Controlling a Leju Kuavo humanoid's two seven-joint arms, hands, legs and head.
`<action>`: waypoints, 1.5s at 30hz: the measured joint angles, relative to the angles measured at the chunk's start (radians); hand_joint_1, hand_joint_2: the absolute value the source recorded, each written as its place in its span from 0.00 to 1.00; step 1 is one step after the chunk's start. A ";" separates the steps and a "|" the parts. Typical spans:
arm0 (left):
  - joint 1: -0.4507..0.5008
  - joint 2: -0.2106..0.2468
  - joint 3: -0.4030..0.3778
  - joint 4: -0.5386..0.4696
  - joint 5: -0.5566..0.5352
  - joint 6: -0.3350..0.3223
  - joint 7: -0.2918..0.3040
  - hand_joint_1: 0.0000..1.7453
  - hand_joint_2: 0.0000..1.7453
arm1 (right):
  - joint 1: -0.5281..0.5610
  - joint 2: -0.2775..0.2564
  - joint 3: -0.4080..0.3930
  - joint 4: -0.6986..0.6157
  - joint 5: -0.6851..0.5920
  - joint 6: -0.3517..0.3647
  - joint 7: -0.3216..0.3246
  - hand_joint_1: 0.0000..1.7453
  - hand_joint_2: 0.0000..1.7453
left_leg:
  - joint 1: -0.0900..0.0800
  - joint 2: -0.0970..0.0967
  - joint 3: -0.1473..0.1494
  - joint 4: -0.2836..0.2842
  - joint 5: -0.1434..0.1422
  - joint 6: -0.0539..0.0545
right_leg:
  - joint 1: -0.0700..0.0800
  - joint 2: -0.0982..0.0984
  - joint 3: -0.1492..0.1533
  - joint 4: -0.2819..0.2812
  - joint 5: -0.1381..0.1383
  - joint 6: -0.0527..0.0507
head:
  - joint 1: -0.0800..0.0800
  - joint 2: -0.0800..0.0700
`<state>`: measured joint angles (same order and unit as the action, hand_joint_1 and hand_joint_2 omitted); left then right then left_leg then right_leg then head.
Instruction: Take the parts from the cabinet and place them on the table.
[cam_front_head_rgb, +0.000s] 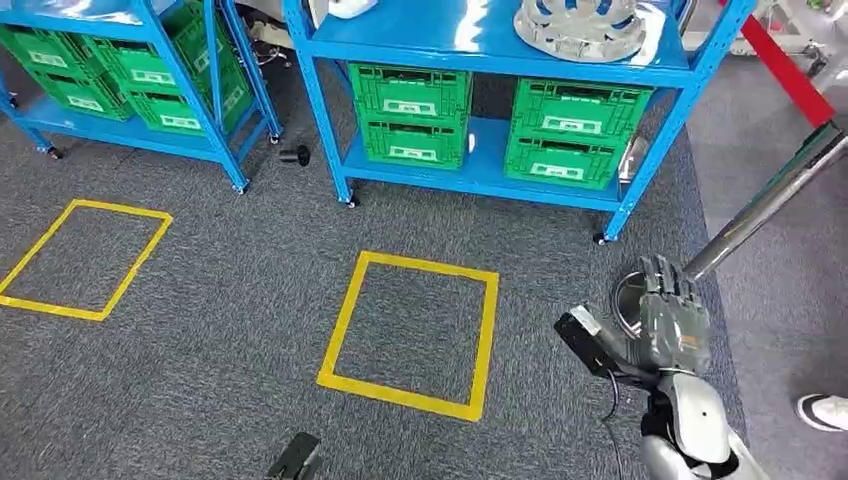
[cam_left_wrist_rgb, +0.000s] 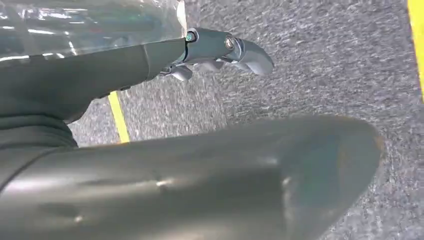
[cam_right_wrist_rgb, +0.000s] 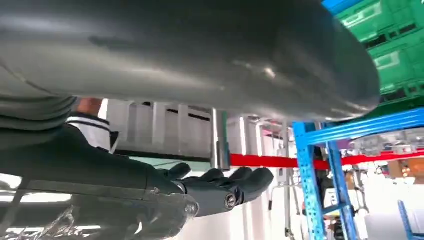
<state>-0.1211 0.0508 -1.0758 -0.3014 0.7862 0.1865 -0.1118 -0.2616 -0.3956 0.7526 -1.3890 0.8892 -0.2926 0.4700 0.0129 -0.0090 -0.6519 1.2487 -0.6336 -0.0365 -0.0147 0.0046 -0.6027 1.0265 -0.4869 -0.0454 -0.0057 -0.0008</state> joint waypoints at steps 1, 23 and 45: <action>0.006 0.002 0.000 0.000 0.000 0.000 -0.001 0.00 0.00 | 0.001 0.004 0.004 0.000 0.001 0.002 0.001 0.00 0.00 | 0.000 0.000 -0.036 0.058 -0.010 -0.002 | 0.000 0.000 0.007 0.000 -0.006 0.000 | -0.001 0.000; -0.008 0.002 -0.001 0.003 -0.024 0.000 0.034 0.00 0.00 | 0.021 0.012 0.000 -0.019 -0.005 0.003 0.009 0.00 0.00 | -0.006 -0.005 0.125 -0.226 0.094 0.039 | 0.012 -0.001 -0.034 0.018 0.028 0.026 | 0.011 0.000; -0.027 -0.010 -0.015 0.001 -0.019 0.003 0.048 0.00 0.00 | 0.007 -0.007 -0.029 -0.023 -0.037 -0.008 -0.011 0.00 0.00 | 0.005 -0.001 0.074 -0.226 0.139 0.059 | 0.002 0.001 -0.021 0.147 -0.115 0.054 | 0.007 0.000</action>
<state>-0.1478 0.0404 -1.0910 -0.3006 0.7675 0.1900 -0.0633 -0.2542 -0.4025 0.7240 -1.4122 0.8526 -0.3010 0.4593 0.0179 -0.0103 -0.5777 1.0224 -0.4945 0.0222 -0.0132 0.0059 -0.6240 1.1737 -0.6021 0.0082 0.0008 -0.0008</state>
